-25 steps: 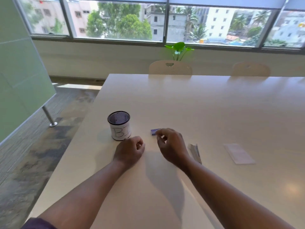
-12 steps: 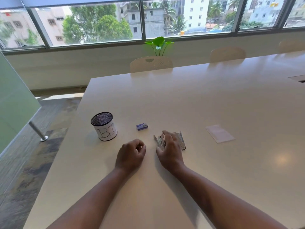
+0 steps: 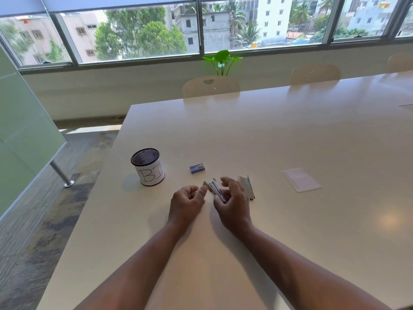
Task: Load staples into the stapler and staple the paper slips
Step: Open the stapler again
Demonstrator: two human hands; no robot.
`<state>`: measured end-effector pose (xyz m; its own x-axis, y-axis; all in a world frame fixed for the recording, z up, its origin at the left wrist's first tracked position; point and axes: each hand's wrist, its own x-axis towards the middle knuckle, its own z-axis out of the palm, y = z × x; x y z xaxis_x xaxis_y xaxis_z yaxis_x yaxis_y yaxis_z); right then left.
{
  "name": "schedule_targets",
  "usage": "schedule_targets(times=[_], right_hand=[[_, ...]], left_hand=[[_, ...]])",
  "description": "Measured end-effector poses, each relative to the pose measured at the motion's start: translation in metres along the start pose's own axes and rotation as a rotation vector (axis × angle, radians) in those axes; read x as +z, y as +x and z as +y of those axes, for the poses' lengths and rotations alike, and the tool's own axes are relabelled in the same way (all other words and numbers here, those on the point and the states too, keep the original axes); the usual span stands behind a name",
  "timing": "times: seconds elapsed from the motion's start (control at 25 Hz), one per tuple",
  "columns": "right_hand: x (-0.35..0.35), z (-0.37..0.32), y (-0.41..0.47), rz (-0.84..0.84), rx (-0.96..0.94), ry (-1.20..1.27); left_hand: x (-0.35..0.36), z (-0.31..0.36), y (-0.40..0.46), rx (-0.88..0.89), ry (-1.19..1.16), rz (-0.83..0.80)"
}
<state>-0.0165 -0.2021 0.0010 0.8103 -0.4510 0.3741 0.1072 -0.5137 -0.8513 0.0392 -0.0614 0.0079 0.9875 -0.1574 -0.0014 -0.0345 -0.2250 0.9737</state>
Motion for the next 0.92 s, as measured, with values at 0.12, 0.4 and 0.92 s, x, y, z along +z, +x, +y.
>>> schedule_targets(times=[0.12, 0.4, 0.92], right_hand=[[0.006, -0.001, -0.014, -0.022, -0.092, 0.068], [0.006, -0.002, -0.016, -0.148, -0.048, 0.096], [0.006, 0.001, -0.003, -0.14, 0.081, 0.153]], left_hand=[[0.008, 0.004, -0.003, -0.107, -0.388, -0.119], [0.001, -0.002, -0.011, -0.055, -0.51, -0.177], [0.022, 0.01, -0.021, 0.093, 0.054, 0.159]])
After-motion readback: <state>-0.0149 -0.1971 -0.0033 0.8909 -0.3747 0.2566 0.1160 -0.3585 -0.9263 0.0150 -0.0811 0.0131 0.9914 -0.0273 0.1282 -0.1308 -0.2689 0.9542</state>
